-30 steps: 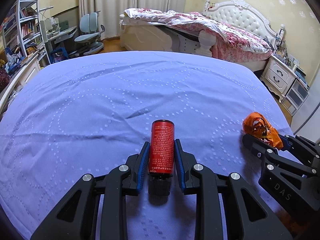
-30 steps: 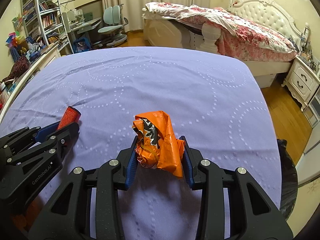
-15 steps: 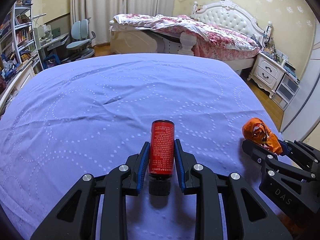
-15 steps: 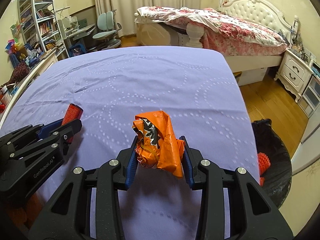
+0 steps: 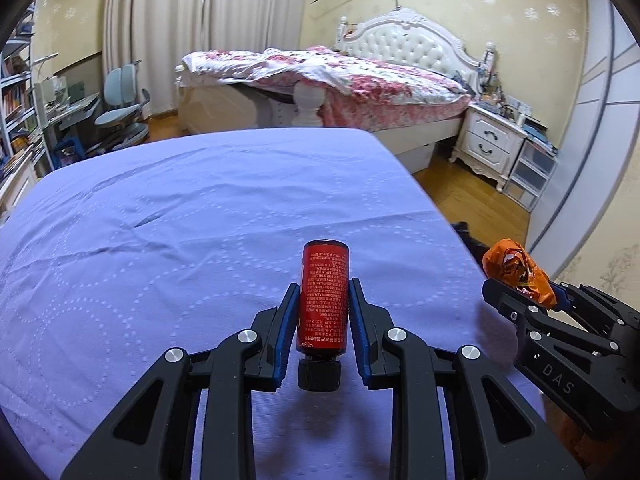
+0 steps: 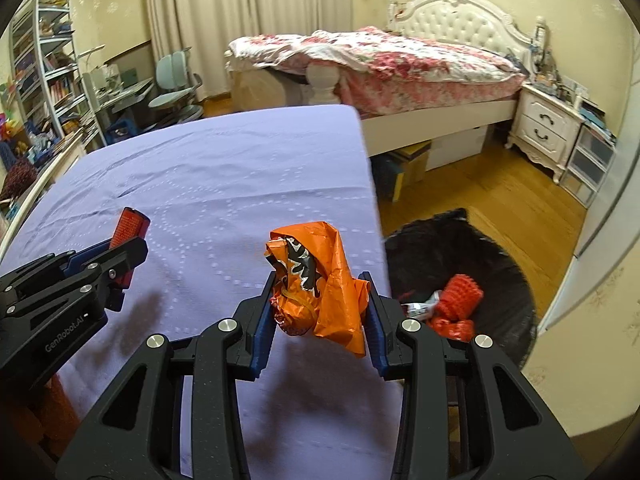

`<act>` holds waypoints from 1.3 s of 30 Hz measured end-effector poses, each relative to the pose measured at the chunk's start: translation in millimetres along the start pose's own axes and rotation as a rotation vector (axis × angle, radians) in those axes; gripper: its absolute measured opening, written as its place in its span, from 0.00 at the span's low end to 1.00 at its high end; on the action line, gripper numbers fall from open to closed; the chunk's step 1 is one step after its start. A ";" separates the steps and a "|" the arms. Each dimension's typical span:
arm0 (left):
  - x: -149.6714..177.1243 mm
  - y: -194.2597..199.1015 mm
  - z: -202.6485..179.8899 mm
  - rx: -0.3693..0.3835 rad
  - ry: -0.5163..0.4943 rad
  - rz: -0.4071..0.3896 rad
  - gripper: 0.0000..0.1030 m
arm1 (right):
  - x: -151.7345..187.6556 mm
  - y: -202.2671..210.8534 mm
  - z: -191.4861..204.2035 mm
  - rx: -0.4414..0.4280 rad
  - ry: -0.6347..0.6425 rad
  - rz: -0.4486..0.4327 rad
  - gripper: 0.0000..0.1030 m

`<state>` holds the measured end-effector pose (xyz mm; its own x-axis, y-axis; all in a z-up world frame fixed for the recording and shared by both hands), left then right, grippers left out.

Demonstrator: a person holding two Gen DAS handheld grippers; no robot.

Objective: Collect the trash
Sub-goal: 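Carry the red tube and orange wrapper over the bin, then open both grippers to drop the tube and wrapper into the bin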

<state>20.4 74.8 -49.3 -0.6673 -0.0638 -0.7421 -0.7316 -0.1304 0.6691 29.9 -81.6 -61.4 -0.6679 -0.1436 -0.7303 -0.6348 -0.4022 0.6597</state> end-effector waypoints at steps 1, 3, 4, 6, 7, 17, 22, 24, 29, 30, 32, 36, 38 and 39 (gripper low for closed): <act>-1.3 1.4 -6.7 0.009 -0.012 -0.010 0.26 | 0.6 3.6 -6.1 0.011 -0.010 -0.008 0.37; -2.4 2.8 -17.2 0.027 -0.031 -0.020 0.26 | 1.5 8.9 -18.9 0.031 -0.031 -0.023 0.37; -2.9 2.9 -22.1 0.035 -0.038 -0.021 0.26 | 1.8 11.2 -25.6 0.041 -0.042 -0.029 0.37; -5.9 2.5 -34.7 0.055 -0.055 -0.029 0.26 | 2.5 15.5 -39.2 0.062 -0.061 -0.039 0.37; -7.4 2.1 -41.4 0.064 -0.064 -0.034 0.26 | 2.7 17.0 -45.7 0.074 -0.072 -0.044 0.37; -22.8 -13.8 -97.3 0.130 -0.128 -0.060 0.26 | 3.1 22.0 -100.8 0.139 -0.135 -0.075 0.37; -29.1 -26.5 -122.3 0.147 -0.166 -0.057 0.26 | 3.1 19.7 -122.0 0.151 -0.159 -0.079 0.37; -29.1 -31.1 -129.9 0.148 -0.180 -0.055 0.26 | 2.7 19.6 -126.4 0.153 -0.165 -0.079 0.37; -28.9 -40.0 -142.2 0.148 -0.201 -0.044 0.26 | 2.4 16.6 -139.7 0.162 -0.182 -0.084 0.37; -29.8 -42.6 -144.3 0.151 -0.202 -0.037 0.26 | 2.5 15.6 -140.7 0.163 -0.186 -0.085 0.37; -31.9 -45.6 -148.1 0.153 -0.204 -0.033 0.26 | 0.9 12.6 -145.6 0.167 -0.196 -0.084 0.37; -36.4 -49.1 -154.2 0.153 -0.216 -0.035 0.26 | -2.1 7.4 -153.0 0.170 -0.211 -0.083 0.37; -37.6 -50.1 -156.2 0.155 -0.219 -0.035 0.27 | -3.2 6.7 -156.0 0.175 -0.214 -0.088 0.38; -37.9 -50.8 -157.1 0.157 -0.221 -0.033 0.29 | -3.1 6.5 -156.9 0.176 -0.215 -0.090 0.38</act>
<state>104.8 -71.6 -61.5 -0.6441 0.1578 -0.7485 -0.7549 0.0271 0.6553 88.9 -225.6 -82.7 -0.6607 0.0878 -0.7455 -0.7405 -0.2386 0.6283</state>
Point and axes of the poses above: each gripper's, at about its wrist camera, not at the fingertips, and y roughly against the way its jaws point, z to its left, x to its underside, the point moved 1 cm from there along -y, roughly the way its jaws point, and after that the axes turned 11 degrees about -x, right-handed, at the moved point
